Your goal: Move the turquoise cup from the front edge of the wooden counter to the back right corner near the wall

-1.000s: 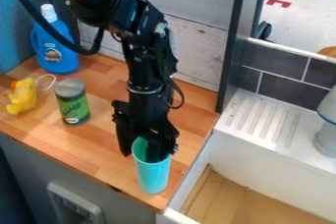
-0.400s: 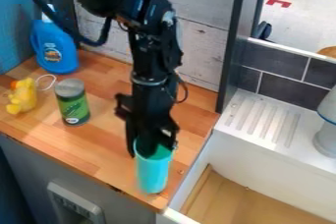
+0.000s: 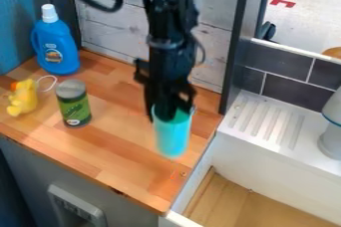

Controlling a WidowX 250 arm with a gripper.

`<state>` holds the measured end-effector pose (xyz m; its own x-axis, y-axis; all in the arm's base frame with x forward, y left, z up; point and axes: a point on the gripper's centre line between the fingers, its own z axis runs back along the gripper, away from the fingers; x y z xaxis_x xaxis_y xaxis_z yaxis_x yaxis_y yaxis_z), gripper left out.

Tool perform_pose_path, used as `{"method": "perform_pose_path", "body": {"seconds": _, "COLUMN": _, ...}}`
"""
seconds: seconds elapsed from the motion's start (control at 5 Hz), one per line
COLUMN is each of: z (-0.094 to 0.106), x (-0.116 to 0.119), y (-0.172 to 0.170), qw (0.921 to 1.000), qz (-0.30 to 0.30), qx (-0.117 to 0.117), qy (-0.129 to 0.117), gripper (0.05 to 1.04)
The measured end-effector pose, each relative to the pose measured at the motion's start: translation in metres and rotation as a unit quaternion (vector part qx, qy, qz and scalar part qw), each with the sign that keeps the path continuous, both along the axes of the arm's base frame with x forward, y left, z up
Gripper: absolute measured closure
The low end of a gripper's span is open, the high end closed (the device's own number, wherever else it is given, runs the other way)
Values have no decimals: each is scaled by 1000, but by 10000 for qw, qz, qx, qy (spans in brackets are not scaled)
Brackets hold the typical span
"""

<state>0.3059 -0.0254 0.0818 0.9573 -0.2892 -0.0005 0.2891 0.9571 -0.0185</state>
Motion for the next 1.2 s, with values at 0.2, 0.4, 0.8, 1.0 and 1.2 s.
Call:
{"method": "perform_pose_path", "body": {"seconds": 0.2, "z": 11, "x": 21, "y": 17, "qw": 9994, "qz": 153, "qx": -104, "qy": -309, "gripper": 971}}
{"method": "perform_pose_path", "body": {"seconds": 0.4, "z": -3, "x": 51, "y": 31, "qw": 9989, "qz": 223, "qx": -212, "qy": -360, "gripper": 971}}
{"method": "perform_pose_path", "body": {"seconds": 0.8, "z": -34, "x": 99, "y": 53, "qw": 9914, "qz": 1274, "qx": 40, "qy": -291, "gripper": 971}}
{"method": "perform_pose_path", "body": {"seconds": 1.0, "z": -39, "x": 113, "y": 52, "qw": 9913, "qz": 1310, "qx": 67, "qy": -47, "gripper": 977}}
{"method": "perform_pose_path", "body": {"seconds": 1.2, "z": -41, "x": 117, "y": 50, "qw": 9916, "qz": 1289, "qx": -4, "qy": 103, "gripper": 977}}
